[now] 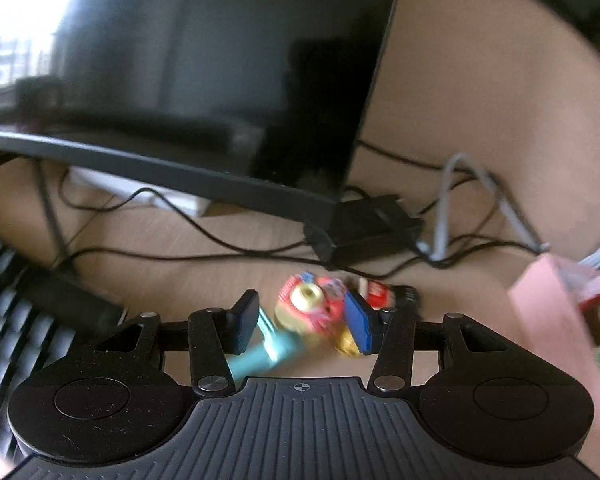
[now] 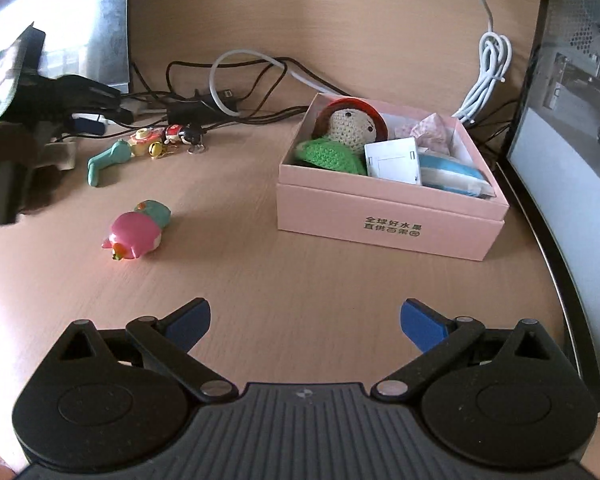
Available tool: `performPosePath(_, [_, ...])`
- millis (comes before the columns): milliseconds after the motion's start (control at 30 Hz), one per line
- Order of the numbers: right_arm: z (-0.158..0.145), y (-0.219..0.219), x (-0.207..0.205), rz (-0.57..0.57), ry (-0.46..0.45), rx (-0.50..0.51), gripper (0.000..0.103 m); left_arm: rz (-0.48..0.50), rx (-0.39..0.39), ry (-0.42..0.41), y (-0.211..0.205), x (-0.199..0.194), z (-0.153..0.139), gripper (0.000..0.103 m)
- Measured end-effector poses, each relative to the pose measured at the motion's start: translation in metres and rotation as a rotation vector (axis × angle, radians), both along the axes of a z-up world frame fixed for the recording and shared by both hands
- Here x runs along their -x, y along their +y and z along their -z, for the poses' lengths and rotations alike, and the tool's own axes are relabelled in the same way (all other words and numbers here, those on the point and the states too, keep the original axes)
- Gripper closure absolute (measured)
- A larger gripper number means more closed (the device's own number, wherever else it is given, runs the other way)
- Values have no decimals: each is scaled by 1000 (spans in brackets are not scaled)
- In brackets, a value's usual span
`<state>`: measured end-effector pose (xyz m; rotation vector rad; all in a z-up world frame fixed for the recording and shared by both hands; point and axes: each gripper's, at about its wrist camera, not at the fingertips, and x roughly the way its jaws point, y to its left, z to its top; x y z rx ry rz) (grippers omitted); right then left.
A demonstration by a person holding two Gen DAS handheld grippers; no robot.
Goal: Organize objects
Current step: 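Grasp the pink-and-teal duck toy with the left tool and lift it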
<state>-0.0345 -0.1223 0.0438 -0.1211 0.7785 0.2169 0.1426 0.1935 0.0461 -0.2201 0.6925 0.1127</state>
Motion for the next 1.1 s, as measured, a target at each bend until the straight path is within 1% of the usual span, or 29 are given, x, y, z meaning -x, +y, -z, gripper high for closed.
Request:
performPosePath(67, [0, 1, 0, 6, 9, 4, 2, 3, 1, 15, 5, -16, 8, 52])
performPosePath(133, [1, 0, 1, 15, 15, 8, 0, 27, 28, 27, 8, -27, 14, 52])
performPosePath(200, [5, -4, -1, 29, 37, 9, 0, 67, 71, 56, 10, -36, 21, 52])
performPosePath(233, [7, -5, -1, 37, 51, 9, 0, 86, 91, 70, 8, -38, 24, 51])
performPosePath(300, [11, -7, -1, 49, 70, 12, 0, 131, 101, 73, -1, -31, 26, 51])
performPosePath(367, [13, -8, -1, 54, 75, 13, 0, 210, 117, 84, -14, -19, 25, 52])
performPosePath(400, [12, -8, -2, 54, 75, 13, 0, 270, 136, 91, -22, -9, 24, 53])
performPosePath(467, [11, -6, -3, 48, 70, 17, 0, 338, 177, 87, -33, 15, 20, 56])
performPosePath(533, [11, -5, -4, 40, 62, 21, 0, 349, 229, 74, -40, 43, 15, 56])
performPosePath(600, [13, -4, -5, 36, 65, 19, 0, 323, 278, 73, -43, 69, 9, 56])
performPosePath(700, [19, -4, -6, 37, 78, 15, 0, 282, 314, 120, -51, 96, 2, 56])
performPosePath(767, [23, -4, -7, 40, 90, 8, 0, 275, 305, 144, -59, 104, -3, 56])
performPosePath(800, [26, -5, -8, 42, 97, 1, 0, 275, 285, 157, -65, 104, -2, 56])
performPosePath(867, [30, -5, -9, 42, 109, -12, 0, 266, 225, 180, -74, 103, 0, 56])
performPosePath(900, [31, -5, -9, 40, 113, -16, 0, 246, 186, 211, -77, 101, 3, 55])
performPosePath(933, [31, -4, -9, 37, 115, -18, 0, 238, 176, 229, -80, 98, 6, 44])
performPosePath(1033, [29, -3, -6, 20, 98, -22, 0, 231, 191, 250, -87, 92, 11, 43])
performPosePath(1100, [27, -3, -3, 9, 92, -25, 0, 236, 162, 259, -96, 88, 14, 45])
